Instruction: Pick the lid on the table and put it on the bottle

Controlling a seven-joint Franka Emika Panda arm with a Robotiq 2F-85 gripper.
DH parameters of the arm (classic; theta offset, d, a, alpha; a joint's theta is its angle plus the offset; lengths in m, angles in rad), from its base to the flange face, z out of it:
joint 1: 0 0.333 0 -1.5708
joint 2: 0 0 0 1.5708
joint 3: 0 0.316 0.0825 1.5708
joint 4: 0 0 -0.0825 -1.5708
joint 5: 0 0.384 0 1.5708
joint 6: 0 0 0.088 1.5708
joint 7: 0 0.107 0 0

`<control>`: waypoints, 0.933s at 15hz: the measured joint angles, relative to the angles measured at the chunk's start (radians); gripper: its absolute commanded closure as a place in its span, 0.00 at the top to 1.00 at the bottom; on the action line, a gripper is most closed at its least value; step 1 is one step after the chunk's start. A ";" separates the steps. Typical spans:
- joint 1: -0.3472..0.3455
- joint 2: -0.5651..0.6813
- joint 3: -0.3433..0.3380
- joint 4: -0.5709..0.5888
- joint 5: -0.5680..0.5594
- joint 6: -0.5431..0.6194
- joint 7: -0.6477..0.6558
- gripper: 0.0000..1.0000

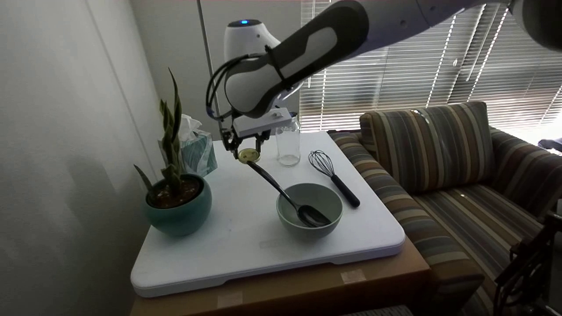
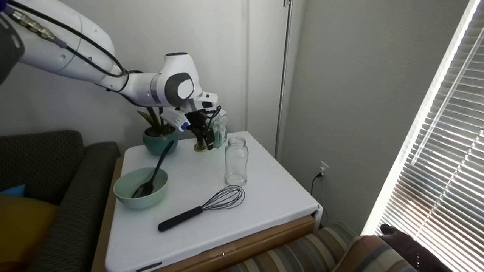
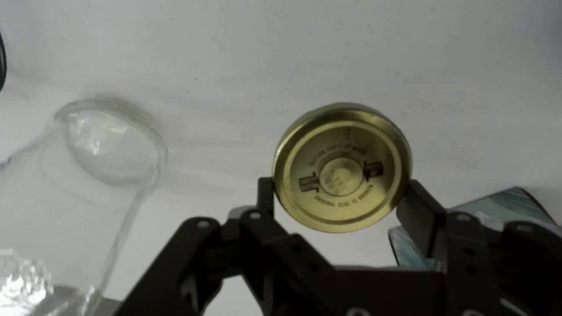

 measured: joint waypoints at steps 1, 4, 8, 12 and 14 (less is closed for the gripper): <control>0.011 -0.020 0.000 0.000 -0.013 -0.009 -0.011 0.45; 0.038 -0.081 0.000 0.004 -0.027 -0.056 -0.066 0.45; 0.049 -0.161 -0.002 0.034 -0.035 -0.188 -0.117 0.45; 0.039 -0.210 -0.029 0.088 -0.049 -0.319 -0.143 0.45; 0.019 -0.219 -0.037 0.117 -0.049 -0.375 -0.161 0.45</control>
